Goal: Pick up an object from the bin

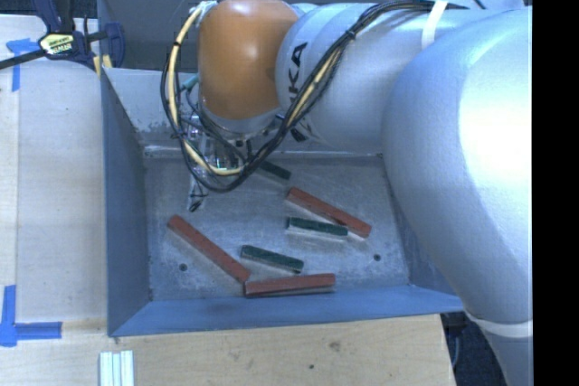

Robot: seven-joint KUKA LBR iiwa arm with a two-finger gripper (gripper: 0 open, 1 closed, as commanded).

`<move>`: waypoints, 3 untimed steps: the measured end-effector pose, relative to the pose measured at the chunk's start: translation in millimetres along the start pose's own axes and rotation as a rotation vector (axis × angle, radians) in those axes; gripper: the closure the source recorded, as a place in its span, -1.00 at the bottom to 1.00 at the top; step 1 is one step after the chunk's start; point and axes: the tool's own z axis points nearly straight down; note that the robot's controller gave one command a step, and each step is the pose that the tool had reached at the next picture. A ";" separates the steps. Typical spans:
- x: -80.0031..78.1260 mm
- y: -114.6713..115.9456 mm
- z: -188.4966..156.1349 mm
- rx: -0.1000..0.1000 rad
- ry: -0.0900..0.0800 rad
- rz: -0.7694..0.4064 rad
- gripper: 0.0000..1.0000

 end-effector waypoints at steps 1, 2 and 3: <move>86.6 -23.8 64.4 0.001 -0.003 -0.266 -1.00; 84.2 -23.3 62.0 -0.001 -0.009 -0.264 1.00; 88.9 -0.1 -70.4 -0.001 -0.011 -0.299 1.00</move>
Offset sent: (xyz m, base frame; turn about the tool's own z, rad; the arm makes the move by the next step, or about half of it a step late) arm -0.0858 -0.0235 -0.0624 -0.2657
